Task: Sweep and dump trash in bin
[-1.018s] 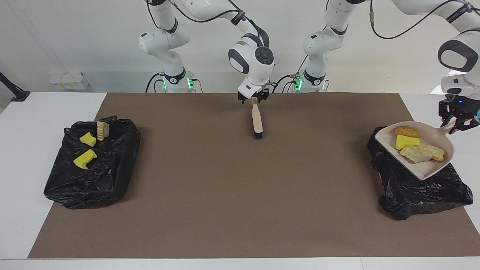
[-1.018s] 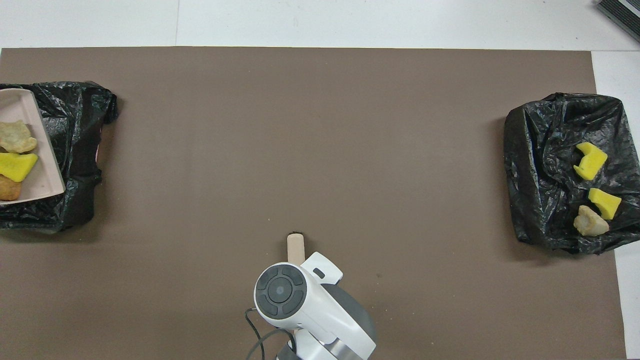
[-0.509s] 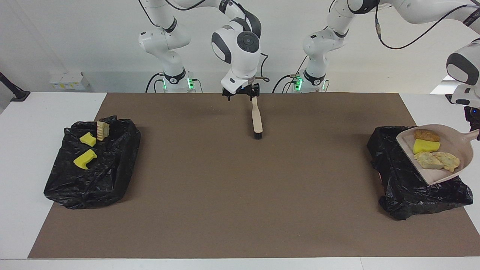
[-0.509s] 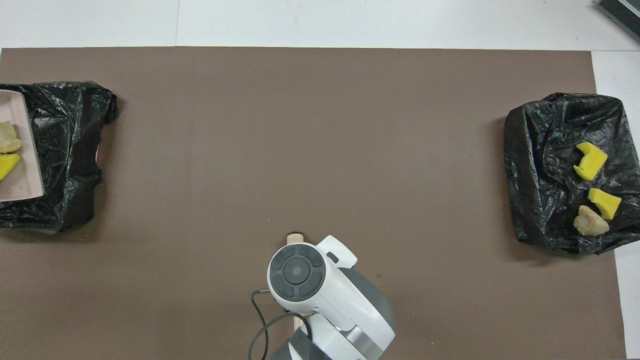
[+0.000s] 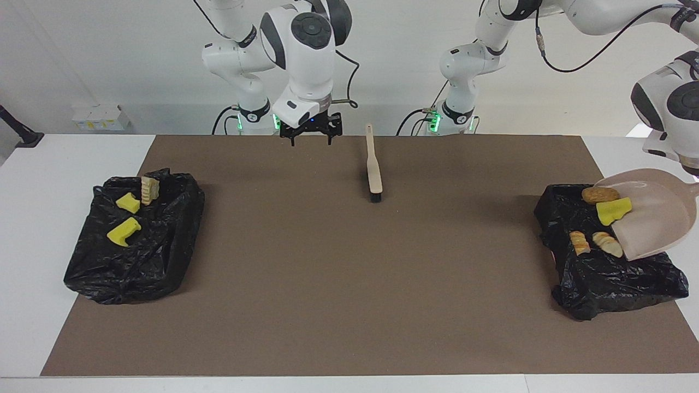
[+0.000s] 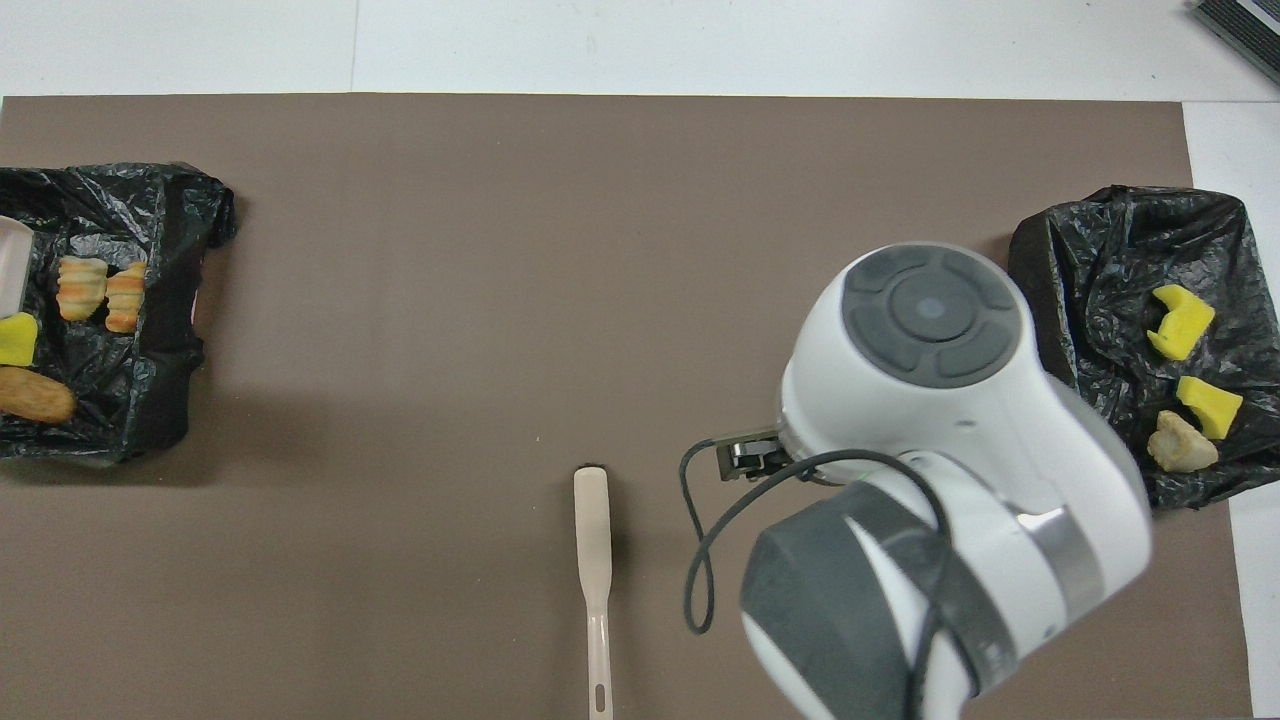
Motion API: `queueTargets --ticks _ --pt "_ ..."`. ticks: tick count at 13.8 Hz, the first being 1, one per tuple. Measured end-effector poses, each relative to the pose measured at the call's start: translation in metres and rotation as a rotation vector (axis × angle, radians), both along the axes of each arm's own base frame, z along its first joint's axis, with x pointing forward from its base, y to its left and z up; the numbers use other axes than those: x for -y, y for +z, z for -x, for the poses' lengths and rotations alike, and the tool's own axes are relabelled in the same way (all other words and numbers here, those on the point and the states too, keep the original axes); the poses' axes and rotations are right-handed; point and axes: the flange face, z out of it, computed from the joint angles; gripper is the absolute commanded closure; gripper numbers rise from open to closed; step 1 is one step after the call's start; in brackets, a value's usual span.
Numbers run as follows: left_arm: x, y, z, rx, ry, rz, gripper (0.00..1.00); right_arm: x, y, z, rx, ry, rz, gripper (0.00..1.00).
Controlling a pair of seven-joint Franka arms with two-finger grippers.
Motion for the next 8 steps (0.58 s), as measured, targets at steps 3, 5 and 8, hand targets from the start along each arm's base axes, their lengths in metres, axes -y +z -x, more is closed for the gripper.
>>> queueTargets --ticks 3,5,8 --pt "0.004 0.026 0.006 0.029 0.014 -0.083 1.0 0.062 0.027 -0.028 0.023 0.028 -0.01 0.0" --pt "0.011 0.036 0.009 0.059 0.051 -0.133 1.0 0.102 0.034 -0.04 0.029 0.056 0.009 0.0" --pt "0.04 0.036 0.006 0.095 0.096 -0.191 1.0 0.153 0.037 -0.052 0.032 0.027 0.032 0.0"
